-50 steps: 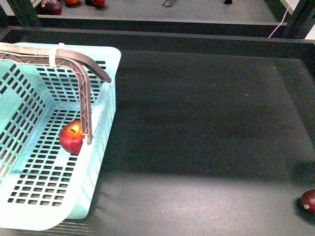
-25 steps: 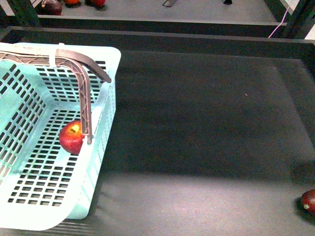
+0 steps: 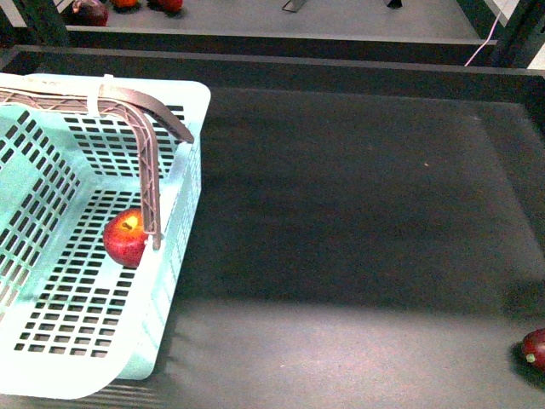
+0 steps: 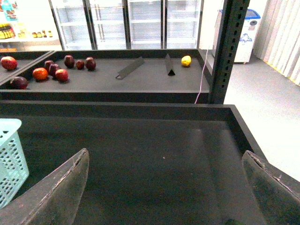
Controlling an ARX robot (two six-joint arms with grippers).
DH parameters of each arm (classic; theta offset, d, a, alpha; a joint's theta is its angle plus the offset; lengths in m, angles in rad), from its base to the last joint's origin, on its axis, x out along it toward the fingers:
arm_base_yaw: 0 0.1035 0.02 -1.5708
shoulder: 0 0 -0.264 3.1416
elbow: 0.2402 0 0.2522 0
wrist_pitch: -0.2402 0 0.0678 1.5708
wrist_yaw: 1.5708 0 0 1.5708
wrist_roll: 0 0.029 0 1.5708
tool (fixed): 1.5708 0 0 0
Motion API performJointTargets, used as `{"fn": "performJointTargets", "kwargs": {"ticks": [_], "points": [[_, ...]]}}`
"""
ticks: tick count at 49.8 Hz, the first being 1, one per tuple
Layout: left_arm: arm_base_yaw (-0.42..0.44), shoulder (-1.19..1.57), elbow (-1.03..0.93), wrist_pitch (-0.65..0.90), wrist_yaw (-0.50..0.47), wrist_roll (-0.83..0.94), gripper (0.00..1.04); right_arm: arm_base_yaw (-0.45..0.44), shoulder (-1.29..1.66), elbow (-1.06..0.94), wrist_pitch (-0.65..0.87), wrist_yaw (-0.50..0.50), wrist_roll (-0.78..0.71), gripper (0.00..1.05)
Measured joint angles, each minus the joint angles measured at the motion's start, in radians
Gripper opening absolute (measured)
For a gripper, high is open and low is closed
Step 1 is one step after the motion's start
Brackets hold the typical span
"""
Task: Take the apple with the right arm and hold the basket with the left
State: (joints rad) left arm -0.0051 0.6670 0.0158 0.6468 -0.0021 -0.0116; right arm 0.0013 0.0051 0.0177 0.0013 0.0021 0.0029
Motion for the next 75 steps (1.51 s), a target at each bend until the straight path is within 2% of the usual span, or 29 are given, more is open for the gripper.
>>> {"fn": "performJointTargets", "kwargs": {"ticks": [25, 46, 51, 75], "points": [[0.001, -0.338, -0.001, -0.317, 0.000, 0.000, 0.04, 0.000, 0.000, 0.000, 0.000, 0.000, 0.000, 0.96], [0.001, -0.490, -0.001, -0.469, 0.000, 0.000, 0.04, 0.000, 0.000, 0.000, 0.000, 0.000, 0.000, 0.96], [0.001, -0.624, 0.000, -0.632, 0.001, 0.001, 0.04, 0.000, 0.000, 0.000, 0.000, 0.000, 0.000, 0.96], [0.001, -0.661, 0.000, -0.645, 0.000, 0.001, 0.04, 0.000, 0.000, 0.000, 0.000, 0.000, 0.000, 0.96]]}}
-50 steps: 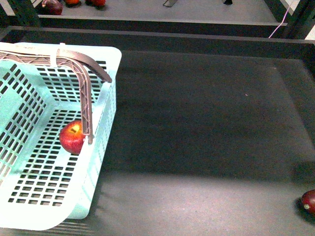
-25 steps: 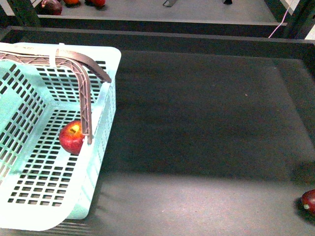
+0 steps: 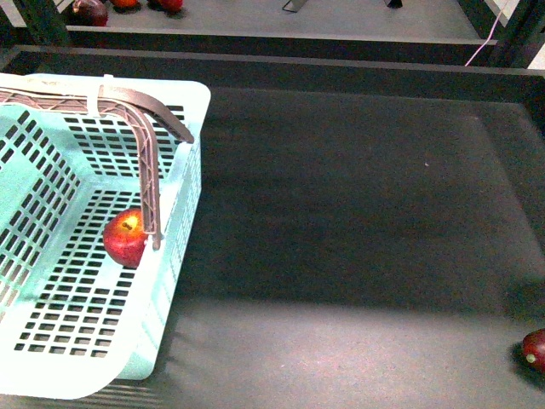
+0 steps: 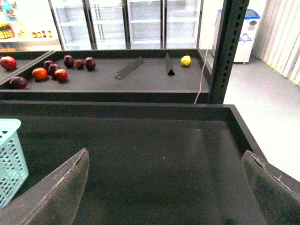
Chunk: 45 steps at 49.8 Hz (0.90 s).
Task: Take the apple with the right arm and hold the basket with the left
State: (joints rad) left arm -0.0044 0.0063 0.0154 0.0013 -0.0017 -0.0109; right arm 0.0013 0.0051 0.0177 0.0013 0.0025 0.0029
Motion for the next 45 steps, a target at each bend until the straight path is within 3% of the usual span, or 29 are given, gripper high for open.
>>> {"fn": "performJointTargets", "kwargs": {"ticks": [10, 19, 34, 45], "points": [[0.000, 0.000, 0.000, 0.000, 0.000, 0.000, 0.04, 0.000, 0.000, 0.000, 0.000, 0.000, 0.000, 0.96], [0.000, 0.000, 0.000, 0.000, 0.000, 0.000, 0.46, 0.000, 0.000, 0.000, 0.000, 0.000, 0.000, 0.96], [0.000, 0.000, 0.000, 0.000, 0.000, 0.000, 1.00, 0.000, 0.000, 0.000, 0.000, 0.000, 0.000, 0.96], [0.000, 0.000, 0.000, 0.000, 0.000, 0.002, 0.98, 0.000, 0.000, 0.000, 0.000, 0.000, 0.000, 0.96]]}}
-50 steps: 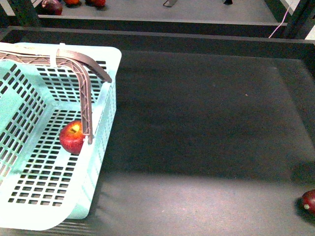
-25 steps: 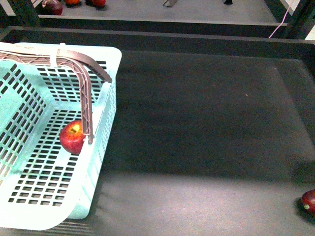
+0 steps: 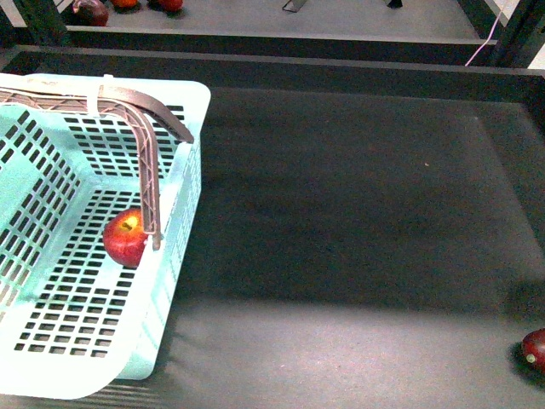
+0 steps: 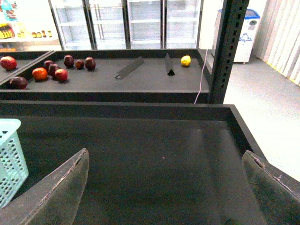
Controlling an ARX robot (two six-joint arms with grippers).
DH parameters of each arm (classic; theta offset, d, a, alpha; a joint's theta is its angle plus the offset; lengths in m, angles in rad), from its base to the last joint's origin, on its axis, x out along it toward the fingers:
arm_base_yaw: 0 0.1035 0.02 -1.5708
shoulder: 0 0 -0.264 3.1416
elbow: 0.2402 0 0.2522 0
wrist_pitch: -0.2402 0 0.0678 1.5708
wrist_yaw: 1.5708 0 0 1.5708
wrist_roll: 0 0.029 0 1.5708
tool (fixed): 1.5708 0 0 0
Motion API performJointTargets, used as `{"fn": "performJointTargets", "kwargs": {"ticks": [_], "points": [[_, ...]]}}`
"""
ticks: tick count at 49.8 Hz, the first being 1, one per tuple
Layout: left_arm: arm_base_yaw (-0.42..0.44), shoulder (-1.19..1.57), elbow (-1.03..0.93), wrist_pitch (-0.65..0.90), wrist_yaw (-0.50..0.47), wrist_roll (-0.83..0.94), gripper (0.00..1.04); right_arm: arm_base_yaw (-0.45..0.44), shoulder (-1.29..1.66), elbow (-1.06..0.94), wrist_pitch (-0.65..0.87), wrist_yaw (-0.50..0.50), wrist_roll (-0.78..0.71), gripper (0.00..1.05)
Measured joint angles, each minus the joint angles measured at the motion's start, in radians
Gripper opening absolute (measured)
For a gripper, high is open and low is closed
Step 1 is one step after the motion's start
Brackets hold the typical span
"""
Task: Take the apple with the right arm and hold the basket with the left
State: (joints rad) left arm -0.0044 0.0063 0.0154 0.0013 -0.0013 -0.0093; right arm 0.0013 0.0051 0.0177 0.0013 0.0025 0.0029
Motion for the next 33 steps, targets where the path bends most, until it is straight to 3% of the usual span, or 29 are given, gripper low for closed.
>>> {"fn": "performJointTargets", "kwargs": {"ticks": [33], "points": [[0.000, 0.000, 0.000, 0.000, 0.000, 0.000, 0.98, 0.000, 0.000, 0.000, 0.000, 0.000, 0.000, 0.96]]}}
